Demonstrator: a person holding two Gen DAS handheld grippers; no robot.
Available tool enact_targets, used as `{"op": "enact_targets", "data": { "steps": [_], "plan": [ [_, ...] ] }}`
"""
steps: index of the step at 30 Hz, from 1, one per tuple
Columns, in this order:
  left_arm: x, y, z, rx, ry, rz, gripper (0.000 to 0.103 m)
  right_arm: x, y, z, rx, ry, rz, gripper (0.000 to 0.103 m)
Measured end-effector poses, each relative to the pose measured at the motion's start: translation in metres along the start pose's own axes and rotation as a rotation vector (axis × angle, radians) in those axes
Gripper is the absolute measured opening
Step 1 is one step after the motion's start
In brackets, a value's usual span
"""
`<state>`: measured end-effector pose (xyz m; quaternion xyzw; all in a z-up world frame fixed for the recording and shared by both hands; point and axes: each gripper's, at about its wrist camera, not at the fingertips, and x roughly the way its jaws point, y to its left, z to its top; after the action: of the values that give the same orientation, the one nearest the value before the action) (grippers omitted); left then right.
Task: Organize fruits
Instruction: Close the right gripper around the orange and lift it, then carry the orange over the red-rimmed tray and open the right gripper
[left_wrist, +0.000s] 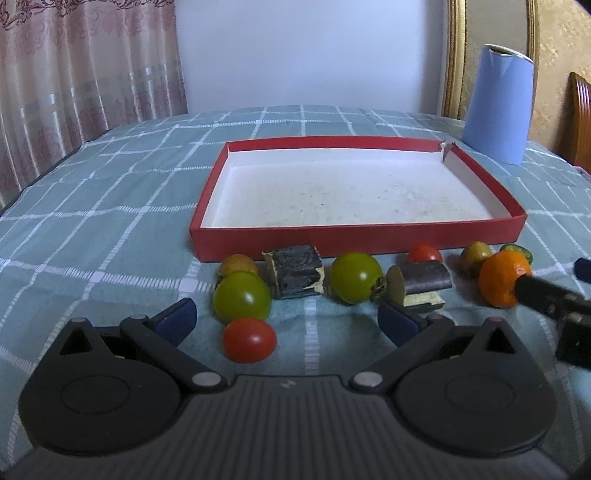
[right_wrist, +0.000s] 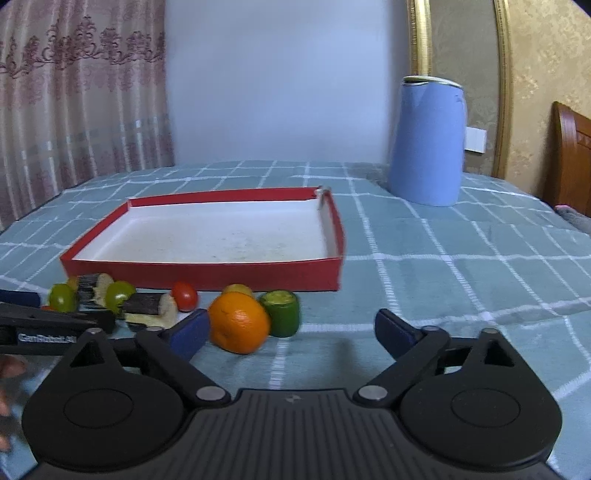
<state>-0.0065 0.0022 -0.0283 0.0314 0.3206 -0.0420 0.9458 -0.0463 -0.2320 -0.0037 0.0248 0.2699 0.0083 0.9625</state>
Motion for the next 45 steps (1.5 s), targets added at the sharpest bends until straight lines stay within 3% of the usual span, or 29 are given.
{"op": "enact_targets", "data": {
  "steps": [2,7,12,15,23,30,35,40,45],
  "plan": [
    [0.001,0.000,0.000,-0.001,0.002,0.001,0.103,0.006,0.005,0.001,-0.008,0.017,0.022,0.087],
    [0.007,0.003,0.000,-0.007,0.015,0.000,0.103,0.022,0.014,0.003,-0.010,0.070,0.055,0.060],
    [0.012,0.005,0.001,-0.016,0.020,-0.001,0.103,0.029,0.019,0.001,0.001,0.086,0.071,0.053],
    [0.012,0.004,-0.001,-0.012,0.017,0.000,0.103,0.029,0.020,-0.001,-0.007,0.079,0.087,0.043],
    [0.015,0.005,-0.002,-0.015,0.012,-0.009,0.103,0.013,0.016,0.004,0.015,0.015,0.149,0.041],
    [0.012,0.003,-0.004,0.009,0.003,-0.026,0.103,0.024,0.014,0.043,-0.026,-0.088,0.088,0.041],
    [0.015,0.007,-0.002,-0.006,0.015,-0.034,0.103,0.079,0.013,0.067,-0.037,-0.005,0.048,0.041],
    [0.016,0.007,-0.002,-0.003,0.013,-0.033,0.103,0.121,0.010,0.061,-0.035,0.107,0.037,0.042],
    [0.017,0.006,-0.003,-0.002,0.011,-0.030,0.103,0.118,0.015,0.053,-0.081,0.060,0.020,0.044]
  ]
}}
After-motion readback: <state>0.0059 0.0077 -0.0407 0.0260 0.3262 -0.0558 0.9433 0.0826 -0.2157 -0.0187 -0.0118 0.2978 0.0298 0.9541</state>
